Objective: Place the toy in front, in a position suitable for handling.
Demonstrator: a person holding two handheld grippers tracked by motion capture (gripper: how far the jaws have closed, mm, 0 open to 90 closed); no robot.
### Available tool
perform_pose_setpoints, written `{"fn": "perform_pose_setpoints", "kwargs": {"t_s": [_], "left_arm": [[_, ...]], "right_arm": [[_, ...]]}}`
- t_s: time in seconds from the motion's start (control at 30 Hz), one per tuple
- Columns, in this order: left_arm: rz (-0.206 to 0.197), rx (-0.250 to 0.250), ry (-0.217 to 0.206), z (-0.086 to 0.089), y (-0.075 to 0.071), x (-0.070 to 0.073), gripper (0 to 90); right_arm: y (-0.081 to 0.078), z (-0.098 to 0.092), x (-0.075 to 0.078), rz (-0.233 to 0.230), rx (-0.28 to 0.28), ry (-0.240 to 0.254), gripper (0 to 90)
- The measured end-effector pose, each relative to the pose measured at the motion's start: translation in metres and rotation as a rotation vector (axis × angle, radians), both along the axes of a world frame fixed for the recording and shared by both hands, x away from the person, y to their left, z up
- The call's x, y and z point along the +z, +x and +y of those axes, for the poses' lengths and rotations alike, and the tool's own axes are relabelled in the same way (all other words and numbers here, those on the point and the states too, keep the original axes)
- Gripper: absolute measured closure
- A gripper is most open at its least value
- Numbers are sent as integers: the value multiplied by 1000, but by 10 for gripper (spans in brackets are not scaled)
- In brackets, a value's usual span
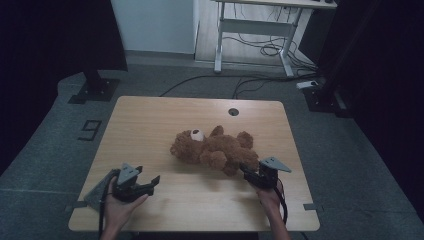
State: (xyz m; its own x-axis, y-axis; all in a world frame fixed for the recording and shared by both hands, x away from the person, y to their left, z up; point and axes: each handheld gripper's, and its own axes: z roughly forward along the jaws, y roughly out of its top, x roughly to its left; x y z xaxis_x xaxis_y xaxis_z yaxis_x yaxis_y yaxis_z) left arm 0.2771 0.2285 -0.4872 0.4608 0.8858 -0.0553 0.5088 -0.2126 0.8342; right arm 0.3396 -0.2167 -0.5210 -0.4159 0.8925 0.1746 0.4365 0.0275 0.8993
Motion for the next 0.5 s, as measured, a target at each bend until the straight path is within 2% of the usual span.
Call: {"fn": "perform_pose_setpoints", "kwargs": {"t_s": [0.13, 0.23, 0.33, 0.47, 0.5], "left_arm": [[50, 60, 6, 26, -15, -7, 201], [82, 82, 28, 33, -23, -16, 185], [127, 80, 65, 33, -26, -26, 175], [173, 80, 121, 28, -21, -37, 178], [179, 79, 124, 28, -20, -39, 184]], "right_arm": [[0, -1, 0, 5, 2, 0, 415], [0, 0, -1, 5, 1, -1, 415], [0, 0, -2, 8, 0, 0, 415], [0, 0, -3, 11, 2, 1, 413], [0, 0, -3, 11, 2, 1, 413]]}}
